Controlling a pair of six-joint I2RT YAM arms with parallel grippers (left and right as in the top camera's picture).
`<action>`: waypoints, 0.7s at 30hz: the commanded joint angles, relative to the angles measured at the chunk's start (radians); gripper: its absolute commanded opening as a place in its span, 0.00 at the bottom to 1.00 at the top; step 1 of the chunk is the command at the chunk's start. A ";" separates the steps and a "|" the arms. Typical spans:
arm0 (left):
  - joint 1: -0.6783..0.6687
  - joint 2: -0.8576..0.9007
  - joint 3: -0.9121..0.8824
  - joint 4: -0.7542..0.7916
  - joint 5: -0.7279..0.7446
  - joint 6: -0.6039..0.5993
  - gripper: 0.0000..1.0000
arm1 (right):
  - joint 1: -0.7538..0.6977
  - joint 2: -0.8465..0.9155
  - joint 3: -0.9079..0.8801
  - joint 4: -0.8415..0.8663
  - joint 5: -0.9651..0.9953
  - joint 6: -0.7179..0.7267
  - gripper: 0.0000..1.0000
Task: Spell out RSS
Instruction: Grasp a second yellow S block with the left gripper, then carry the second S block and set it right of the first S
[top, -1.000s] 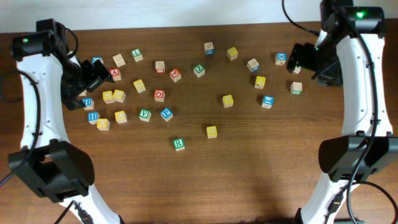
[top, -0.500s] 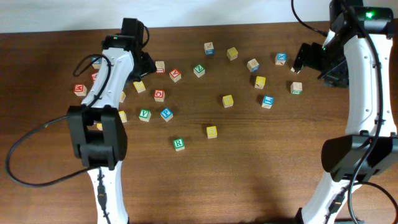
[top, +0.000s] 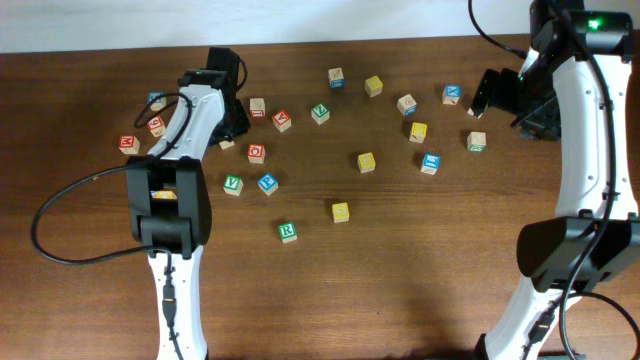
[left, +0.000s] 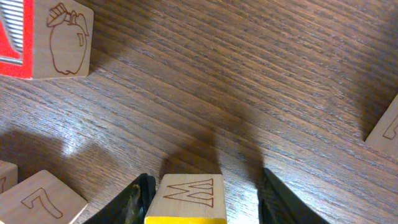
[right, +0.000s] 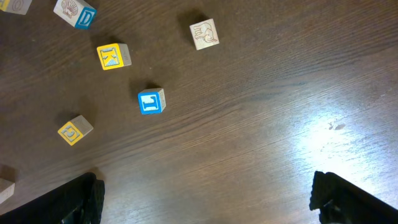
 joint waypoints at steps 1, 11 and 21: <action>0.008 0.020 0.005 0.000 0.008 0.002 0.34 | -0.004 0.000 0.007 -0.002 -0.006 0.009 0.98; 0.008 -0.052 0.080 -0.071 0.105 0.002 0.25 | -0.004 0.000 0.007 -0.001 -0.006 0.009 0.98; -0.142 -0.268 0.080 -0.261 0.642 0.002 0.22 | -0.004 0.000 0.007 -0.001 -0.006 0.009 0.98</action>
